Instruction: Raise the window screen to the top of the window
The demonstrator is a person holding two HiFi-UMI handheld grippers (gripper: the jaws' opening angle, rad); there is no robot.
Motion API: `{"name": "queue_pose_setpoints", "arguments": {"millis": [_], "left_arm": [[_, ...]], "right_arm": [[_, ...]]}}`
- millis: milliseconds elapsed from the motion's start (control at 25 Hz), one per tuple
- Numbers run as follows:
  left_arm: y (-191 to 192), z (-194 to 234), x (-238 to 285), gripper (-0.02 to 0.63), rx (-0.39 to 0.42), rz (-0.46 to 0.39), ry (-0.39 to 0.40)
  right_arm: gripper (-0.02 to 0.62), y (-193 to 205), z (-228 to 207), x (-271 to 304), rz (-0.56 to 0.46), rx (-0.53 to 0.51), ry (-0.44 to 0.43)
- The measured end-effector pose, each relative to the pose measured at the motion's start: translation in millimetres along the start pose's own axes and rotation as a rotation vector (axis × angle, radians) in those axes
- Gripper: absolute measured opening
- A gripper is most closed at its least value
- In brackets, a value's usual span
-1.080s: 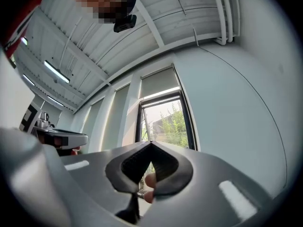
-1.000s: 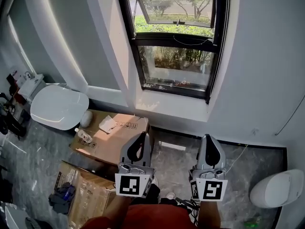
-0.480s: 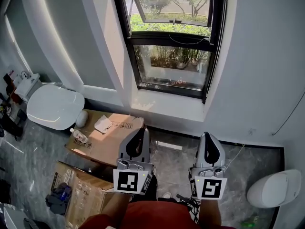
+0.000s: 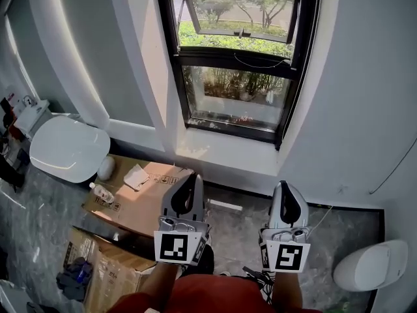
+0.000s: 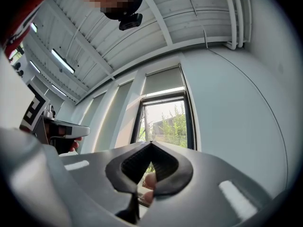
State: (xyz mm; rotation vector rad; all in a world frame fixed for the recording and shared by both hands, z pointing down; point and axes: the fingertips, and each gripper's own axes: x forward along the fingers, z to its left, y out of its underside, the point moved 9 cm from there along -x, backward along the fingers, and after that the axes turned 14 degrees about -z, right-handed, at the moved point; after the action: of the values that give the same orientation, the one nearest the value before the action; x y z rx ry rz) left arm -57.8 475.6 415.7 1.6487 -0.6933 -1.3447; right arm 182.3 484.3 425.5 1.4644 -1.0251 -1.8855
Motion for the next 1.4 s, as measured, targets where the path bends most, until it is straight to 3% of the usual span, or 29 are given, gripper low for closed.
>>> {"name": "queue_pose_setpoints", "arguments": {"millis": [320,1080,1400], "left_arm": [[43,50,57,0.006,-0.038,0.006,0.002],[117,180,170,0.006,-0.079,0.044,0.004],[132,204,190,0.006,-0.123,0.021,0.027]], "right_arm": [[0.011,42,1,63,0.029,-0.047,0.033],[0.011,129,52,225,0.078,-0.089,0.026],[0.011,140,70,248,0.097,-0.135,0.022]]}}
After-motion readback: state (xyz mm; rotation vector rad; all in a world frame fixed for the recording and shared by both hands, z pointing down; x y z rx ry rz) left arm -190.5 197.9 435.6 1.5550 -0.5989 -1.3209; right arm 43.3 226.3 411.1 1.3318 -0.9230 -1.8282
